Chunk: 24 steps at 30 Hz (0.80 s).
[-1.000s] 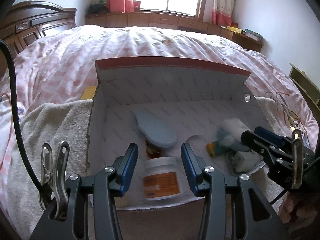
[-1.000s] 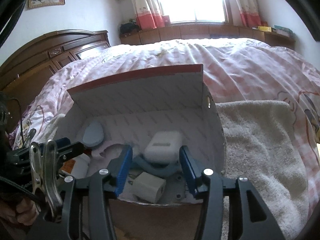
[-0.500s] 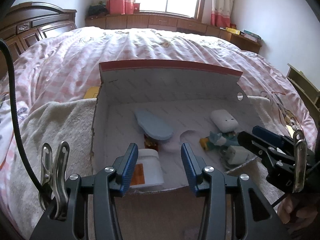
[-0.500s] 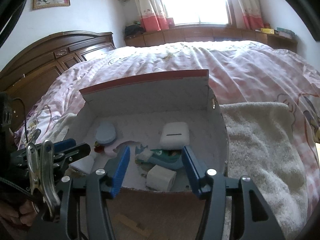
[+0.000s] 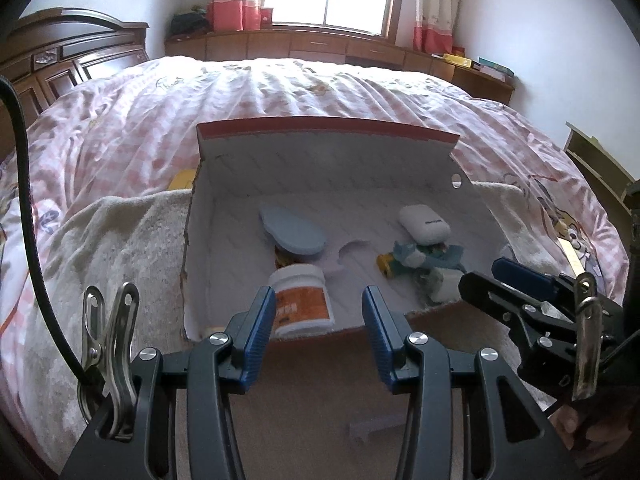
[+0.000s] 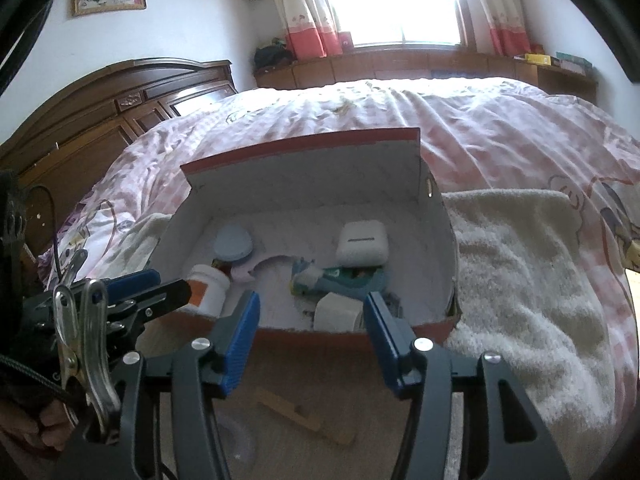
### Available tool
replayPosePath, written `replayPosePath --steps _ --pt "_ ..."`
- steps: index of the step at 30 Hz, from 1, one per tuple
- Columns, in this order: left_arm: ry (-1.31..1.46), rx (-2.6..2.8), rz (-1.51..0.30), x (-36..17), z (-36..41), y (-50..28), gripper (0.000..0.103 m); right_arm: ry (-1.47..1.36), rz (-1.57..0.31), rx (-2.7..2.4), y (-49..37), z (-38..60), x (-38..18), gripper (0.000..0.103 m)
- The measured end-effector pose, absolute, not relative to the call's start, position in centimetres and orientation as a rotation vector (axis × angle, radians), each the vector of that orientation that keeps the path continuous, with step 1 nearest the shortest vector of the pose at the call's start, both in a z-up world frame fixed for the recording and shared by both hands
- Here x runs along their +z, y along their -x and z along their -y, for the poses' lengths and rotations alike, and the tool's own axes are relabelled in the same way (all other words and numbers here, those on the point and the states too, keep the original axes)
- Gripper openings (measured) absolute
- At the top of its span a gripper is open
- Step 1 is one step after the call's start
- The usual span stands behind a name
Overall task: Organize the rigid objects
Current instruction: 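Withdraw both open grippers from the box toward the grey handle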
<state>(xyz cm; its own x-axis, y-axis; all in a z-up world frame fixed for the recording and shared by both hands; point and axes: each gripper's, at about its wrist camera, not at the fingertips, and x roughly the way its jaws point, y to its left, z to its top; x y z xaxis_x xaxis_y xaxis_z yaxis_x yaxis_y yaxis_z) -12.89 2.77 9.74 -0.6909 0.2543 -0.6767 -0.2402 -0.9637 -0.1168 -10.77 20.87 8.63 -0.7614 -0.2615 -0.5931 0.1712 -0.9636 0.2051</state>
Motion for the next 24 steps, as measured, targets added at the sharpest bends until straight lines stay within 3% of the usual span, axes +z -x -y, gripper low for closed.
replayPosePath --steps 24 --pt "1.088 2.632 0.030 9.6 -2.8 10.2 0.046 -1.041 0.249 -2.735 7.0 -22.3 7.2 0.057"
